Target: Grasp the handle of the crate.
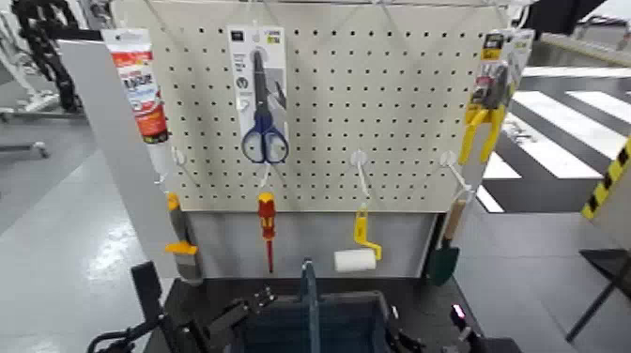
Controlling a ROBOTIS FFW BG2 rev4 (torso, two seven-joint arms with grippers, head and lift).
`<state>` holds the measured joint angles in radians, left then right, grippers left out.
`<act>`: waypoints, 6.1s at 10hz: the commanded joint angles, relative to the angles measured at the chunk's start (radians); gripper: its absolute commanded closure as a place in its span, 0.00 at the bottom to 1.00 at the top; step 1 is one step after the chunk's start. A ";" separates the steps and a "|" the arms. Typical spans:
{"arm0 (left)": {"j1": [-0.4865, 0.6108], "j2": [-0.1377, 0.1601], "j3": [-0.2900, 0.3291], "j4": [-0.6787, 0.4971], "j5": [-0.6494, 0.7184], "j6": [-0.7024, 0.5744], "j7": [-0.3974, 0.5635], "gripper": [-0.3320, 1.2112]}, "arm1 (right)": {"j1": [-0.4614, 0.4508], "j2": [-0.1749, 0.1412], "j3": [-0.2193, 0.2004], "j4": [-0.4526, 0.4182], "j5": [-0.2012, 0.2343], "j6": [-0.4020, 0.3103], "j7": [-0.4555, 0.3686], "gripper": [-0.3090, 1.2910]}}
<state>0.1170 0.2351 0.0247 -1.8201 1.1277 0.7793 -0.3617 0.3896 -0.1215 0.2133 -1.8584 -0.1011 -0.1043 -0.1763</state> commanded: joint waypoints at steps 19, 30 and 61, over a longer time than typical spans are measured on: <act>-0.255 0.010 -0.233 0.398 0.300 0.087 -0.160 0.74 | 0.002 0.010 0.001 0.008 -0.016 -0.018 0.000 0.29; -0.249 0.026 -0.298 0.374 0.380 0.090 -0.171 0.98 | -0.009 0.000 0.008 0.022 -0.031 -0.026 0.003 0.29; -0.221 0.073 -0.361 0.278 0.626 0.281 -0.131 0.98 | -0.008 0.006 0.001 0.019 -0.008 -0.023 0.003 0.29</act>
<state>-0.1043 0.3083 -0.3359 -1.5422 1.7533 1.0600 -0.4925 0.3827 -0.1149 0.2155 -1.8379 -0.1106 -0.1287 -0.1733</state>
